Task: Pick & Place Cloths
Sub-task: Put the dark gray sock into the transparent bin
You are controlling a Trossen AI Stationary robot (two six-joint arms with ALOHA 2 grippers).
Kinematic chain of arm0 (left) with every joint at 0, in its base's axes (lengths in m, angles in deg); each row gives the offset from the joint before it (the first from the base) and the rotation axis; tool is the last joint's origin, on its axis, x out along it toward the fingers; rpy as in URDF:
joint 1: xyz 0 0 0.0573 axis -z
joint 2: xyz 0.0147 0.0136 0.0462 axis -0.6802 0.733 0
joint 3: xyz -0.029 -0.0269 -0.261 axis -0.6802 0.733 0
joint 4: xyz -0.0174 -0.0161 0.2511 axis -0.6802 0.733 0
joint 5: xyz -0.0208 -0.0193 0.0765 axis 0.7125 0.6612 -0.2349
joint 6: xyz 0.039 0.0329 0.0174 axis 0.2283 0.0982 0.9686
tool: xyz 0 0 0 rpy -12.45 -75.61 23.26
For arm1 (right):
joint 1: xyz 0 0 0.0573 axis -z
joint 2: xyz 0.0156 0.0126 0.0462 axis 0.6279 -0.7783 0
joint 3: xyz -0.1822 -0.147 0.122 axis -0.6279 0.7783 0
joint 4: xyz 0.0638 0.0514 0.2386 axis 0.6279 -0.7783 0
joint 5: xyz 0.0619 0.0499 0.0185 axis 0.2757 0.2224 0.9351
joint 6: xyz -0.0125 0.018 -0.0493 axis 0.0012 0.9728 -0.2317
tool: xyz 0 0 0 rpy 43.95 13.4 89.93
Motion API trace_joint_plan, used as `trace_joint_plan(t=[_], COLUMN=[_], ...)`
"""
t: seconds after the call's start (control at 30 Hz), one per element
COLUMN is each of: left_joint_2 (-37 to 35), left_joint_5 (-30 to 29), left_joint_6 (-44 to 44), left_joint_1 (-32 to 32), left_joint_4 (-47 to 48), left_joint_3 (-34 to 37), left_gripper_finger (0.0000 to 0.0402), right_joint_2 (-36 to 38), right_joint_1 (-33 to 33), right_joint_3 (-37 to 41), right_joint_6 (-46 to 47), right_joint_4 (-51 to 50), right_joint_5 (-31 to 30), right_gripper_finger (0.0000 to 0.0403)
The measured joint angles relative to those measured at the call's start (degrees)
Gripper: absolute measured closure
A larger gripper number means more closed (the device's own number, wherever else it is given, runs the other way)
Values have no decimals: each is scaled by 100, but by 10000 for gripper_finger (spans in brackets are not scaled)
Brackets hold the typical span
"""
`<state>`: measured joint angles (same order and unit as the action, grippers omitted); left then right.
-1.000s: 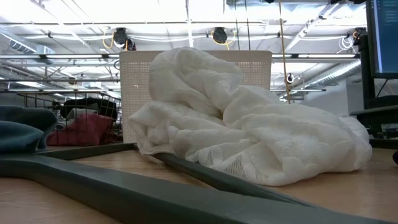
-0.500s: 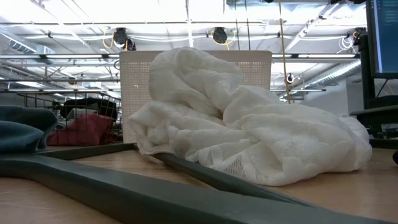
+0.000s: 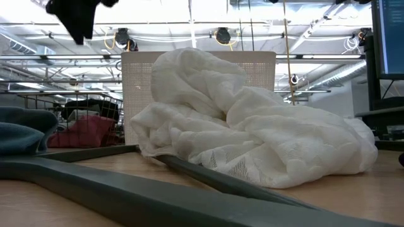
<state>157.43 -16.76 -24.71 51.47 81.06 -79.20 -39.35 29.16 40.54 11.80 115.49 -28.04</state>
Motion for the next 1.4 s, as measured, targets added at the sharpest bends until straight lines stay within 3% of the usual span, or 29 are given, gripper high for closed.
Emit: trace_joint_plan(t=[0.37,0.6,0.87,1.03,1.4], left_joint_2=[12,12,9,9,435], left_joint_5=[700,819,1351,1422,1513], left_joint_6=[-439,-526,-960,-1054,-940], left_joint_1=[-195,-195,-195,-195,-178], left_joint_4=[-859,-1401,-1636,-2060,-2072], left_joint_3=[1428,1919,2443,2575,2575], left_gripper_finger=[197,186,162,145,133], right_joint_2=[0,0,0,0,0], right_joint_1=[0,0,0,0,0], right_joint_3=[0,0,0,0,0], right_joint_6=[4,4,4,4,4], right_joint_4=[0,0,0,0,0], right_joint_5=[0,-7,-12,-17,-20], right_gripper_finger=[293,293,293,293,293])
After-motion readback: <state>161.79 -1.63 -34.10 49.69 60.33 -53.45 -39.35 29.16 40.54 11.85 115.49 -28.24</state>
